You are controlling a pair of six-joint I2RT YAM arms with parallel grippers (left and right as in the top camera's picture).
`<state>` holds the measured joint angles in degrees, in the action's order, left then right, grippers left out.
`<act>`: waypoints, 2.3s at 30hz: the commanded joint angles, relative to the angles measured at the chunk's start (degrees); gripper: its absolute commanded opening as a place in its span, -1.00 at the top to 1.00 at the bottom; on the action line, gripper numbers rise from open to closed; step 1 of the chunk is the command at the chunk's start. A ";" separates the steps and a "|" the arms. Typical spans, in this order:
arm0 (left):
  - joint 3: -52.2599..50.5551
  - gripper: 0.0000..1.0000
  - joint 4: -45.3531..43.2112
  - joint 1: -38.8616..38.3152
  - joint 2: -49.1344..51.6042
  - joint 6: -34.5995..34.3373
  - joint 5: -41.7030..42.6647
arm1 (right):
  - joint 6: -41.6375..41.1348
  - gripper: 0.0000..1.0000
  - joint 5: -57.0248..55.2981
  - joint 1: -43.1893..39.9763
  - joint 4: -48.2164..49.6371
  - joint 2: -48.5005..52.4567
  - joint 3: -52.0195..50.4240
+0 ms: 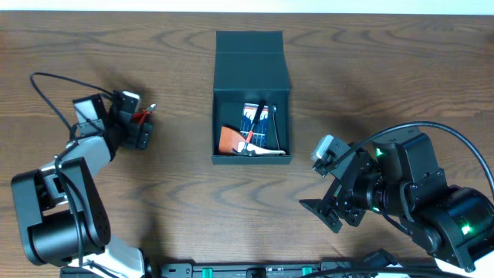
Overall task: Pack container
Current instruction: 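Lower the left gripper and grasp the red pliers handles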
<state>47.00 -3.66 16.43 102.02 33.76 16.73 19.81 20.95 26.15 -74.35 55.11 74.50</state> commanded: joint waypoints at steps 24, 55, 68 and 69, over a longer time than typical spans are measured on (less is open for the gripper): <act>0.70 -0.25 0.55 0.37 6.01 0.63 2.51 | -0.96 -0.98 0.04 -0.35 -0.07 0.00 -0.04; 0.72 0.06 5.22 0.33 -12.31 -5.60 2.51 | -0.96 -0.98 0.04 -0.35 -0.07 0.00 -0.04; 0.68 -0.76 10.56 0.20 -6.08 -5.57 4.55 | -0.96 -0.98 0.04 -0.35 -0.04 0.00 -0.07; 0.68 -0.79 10.60 0.20 -5.44 -5.57 4.55 | -0.96 -0.99 0.04 -0.35 -0.04 0.00 -0.07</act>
<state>48.14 6.46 16.67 94.28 28.38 20.43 19.81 20.95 26.15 -74.35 55.11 74.52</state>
